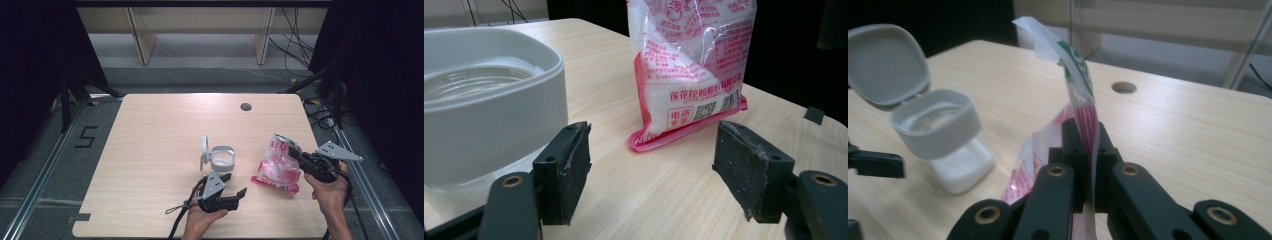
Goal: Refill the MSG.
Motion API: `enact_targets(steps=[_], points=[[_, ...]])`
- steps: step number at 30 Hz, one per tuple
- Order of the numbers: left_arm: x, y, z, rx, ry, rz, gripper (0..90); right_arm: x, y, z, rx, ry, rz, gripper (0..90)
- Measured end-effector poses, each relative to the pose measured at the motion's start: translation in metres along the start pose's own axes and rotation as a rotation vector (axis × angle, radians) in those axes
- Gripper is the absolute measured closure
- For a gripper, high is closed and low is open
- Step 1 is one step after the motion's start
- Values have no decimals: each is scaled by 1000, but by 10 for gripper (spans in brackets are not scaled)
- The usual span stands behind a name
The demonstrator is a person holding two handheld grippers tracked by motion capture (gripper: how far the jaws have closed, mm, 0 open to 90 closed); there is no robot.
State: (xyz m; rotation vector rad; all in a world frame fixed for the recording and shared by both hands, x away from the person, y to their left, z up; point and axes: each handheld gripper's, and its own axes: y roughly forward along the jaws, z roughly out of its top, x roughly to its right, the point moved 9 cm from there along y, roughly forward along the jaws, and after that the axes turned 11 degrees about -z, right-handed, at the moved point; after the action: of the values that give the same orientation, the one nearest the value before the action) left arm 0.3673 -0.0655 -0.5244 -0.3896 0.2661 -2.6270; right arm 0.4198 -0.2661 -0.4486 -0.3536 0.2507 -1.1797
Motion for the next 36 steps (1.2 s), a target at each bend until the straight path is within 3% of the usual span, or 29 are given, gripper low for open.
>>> enact_targets(steps=[5,7,8,11,14,16,20,21,24,27,28,32,33,36], points=[[-2,-2,-1,-19,2,11,295,13,6,-10,-6,-7,-30,896],[-2,-2,-1,-12,-1,4,294,17,7,-16,-38,19,-45,893],[-2,-2,-1,-10,0,-1,294,19,9,-17,-29,4,-43,892],[-3,-4,-1,-15,-1,10,291,22,9,-24,-57,52,-54,891],[-4,-5,0,-11,-4,8,291,27,11,-25,-48,39,-50,891],[-4,-4,1,-3,-6,-2,291,31,11,-26,-51,34,-78,889],[-4,-5,0,-15,1,-3,288,33,13,-28,-51,60,-84,885],[-5,-6,-2,-37,15,16,288,33,13,-29,-62,71,-85,883],[-6,-6,-5,-51,19,18,288,38,18,-33,-63,47,-103,880],[-5,-7,-6,-48,21,12,288,38,20,-37,-85,86,-102,868],[-6,-9,-6,-58,24,20,288,42,22,-37,-78,59,-111,863],[-7,-14,-4,-50,31,22,288,46,25,-45,-89,85,-117,843],[-7,-14,-3,-41,35,17,288,46,25,-47,-109,111,-117,835],[-12,-19,-5,-94,73,36,288,48,26,-50,-105,130,-109,825]])
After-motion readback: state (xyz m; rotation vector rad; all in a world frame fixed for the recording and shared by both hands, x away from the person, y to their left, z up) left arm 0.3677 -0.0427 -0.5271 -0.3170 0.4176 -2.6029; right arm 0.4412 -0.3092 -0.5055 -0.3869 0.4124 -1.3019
